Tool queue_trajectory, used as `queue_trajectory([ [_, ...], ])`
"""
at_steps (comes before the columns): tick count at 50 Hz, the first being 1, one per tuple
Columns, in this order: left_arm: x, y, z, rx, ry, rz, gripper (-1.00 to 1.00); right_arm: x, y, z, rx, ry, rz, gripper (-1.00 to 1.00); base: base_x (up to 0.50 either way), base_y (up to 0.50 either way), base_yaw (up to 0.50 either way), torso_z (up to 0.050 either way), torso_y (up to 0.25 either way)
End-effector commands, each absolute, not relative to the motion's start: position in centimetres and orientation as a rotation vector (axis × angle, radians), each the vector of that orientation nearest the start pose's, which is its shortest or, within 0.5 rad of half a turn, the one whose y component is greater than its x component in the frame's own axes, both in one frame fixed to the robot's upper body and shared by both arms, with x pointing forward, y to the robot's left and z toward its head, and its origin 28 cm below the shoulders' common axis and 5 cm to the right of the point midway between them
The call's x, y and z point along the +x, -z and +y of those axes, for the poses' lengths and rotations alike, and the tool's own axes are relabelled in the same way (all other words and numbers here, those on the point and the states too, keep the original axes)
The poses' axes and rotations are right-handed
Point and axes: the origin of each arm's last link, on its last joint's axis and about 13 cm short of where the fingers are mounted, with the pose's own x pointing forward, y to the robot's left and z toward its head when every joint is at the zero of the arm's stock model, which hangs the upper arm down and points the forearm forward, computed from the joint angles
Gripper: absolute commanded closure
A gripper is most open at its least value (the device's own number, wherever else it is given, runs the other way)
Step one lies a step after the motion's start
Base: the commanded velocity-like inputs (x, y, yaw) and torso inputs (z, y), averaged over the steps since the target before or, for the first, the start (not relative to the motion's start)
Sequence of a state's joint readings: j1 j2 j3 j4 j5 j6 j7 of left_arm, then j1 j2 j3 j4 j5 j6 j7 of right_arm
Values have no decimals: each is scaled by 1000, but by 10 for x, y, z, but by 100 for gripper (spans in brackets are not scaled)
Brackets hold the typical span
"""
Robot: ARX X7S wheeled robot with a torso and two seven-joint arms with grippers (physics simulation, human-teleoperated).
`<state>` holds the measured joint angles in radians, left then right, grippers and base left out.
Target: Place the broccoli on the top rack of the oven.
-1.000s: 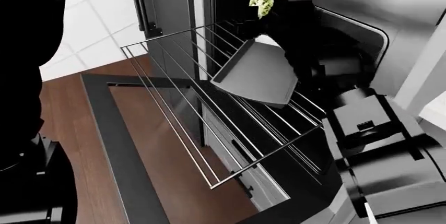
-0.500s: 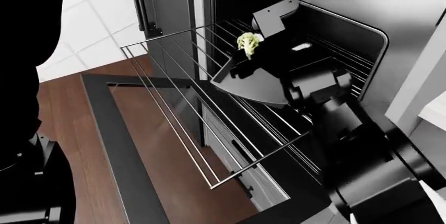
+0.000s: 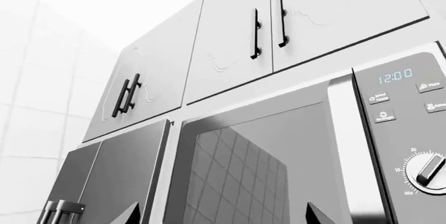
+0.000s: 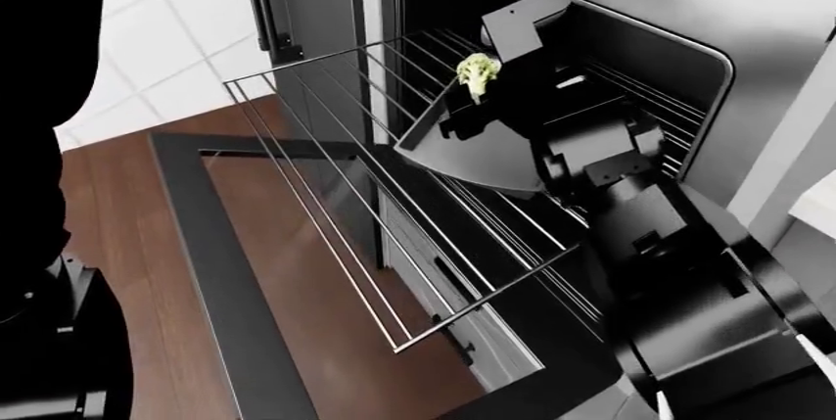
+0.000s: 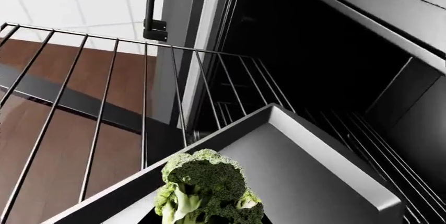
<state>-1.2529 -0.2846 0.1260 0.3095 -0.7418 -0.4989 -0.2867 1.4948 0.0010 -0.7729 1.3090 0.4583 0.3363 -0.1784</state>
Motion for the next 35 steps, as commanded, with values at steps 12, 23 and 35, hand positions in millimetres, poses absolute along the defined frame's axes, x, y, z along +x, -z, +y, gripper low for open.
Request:
queue_trajectory([
  [12,257,-415,228,-147,260,-983,-100,435,-240,-86,-343,-254,205,100,0,0,0,0,-137],
  [23,257,-417,228,-153,260,-999,-100,435,-242,-88,-353,-242,212,100,0,-1,0,0,-136],
  [35,258,-416,227,-171,269,-998,-100,435,-246,-90,-330,-215,209,-100,0,0,0,0,0],
])
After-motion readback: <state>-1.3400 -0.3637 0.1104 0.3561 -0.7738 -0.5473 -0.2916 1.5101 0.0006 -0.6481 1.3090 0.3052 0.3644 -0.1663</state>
